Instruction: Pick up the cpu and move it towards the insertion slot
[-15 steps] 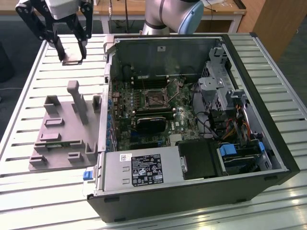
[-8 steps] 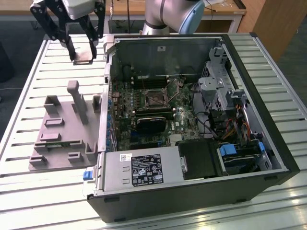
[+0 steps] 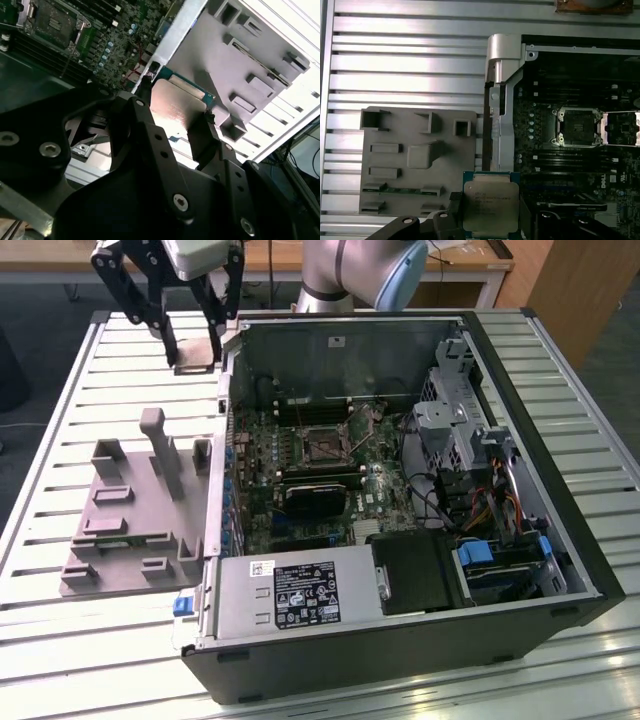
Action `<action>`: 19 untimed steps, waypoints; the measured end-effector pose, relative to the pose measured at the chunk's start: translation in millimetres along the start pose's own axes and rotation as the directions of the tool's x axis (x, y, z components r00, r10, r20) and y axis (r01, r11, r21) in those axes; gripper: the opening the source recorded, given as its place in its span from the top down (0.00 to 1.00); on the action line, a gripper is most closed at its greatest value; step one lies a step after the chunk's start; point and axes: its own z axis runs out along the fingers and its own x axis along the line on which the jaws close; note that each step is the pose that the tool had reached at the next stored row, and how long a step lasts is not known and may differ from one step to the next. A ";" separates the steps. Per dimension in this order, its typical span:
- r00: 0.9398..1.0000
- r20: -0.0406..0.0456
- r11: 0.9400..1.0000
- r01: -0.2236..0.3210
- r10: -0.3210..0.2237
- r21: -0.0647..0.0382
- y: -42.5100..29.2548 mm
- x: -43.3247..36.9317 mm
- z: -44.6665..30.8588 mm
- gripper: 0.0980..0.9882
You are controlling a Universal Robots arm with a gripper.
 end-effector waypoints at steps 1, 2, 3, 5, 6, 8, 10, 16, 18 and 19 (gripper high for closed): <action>1.000 0.000 1.000 0.000 0.000 0.000 0.0 -2.7 0.1 0.51; 1.000 0.000 1.000 0.000 0.000 0.000 -0.1 -5.4 0.1 0.51; 1.000 0.000 1.000 0.000 0.000 0.000 -0.1 -8.0 0.2 0.51; 1.000 0.000 1.000 0.000 0.000 0.000 -0.2 -13.0 0.3 0.51; 1.000 0.000 1.000 0.000 0.000 0.000 -0.2 -15.7 0.3 0.51; 1.000 0.000 1.000 0.000 0.000 0.000 -0.3 -20.9 0.4 0.51; 1.000 0.000 1.000 0.000 0.000 0.000 -0.4 -26.3 0.6 0.51; 1.000 0.000 1.000 0.000 0.000 0.000 -0.6 -45.3 1.1 0.51; 1.000 0.000 1.000 0.000 0.000 0.000 -0.7 -52.2 1.4 0.51; 1.000 0.000 1.000 0.000 0.000 0.000 -0.8 -55.7 1.5 0.51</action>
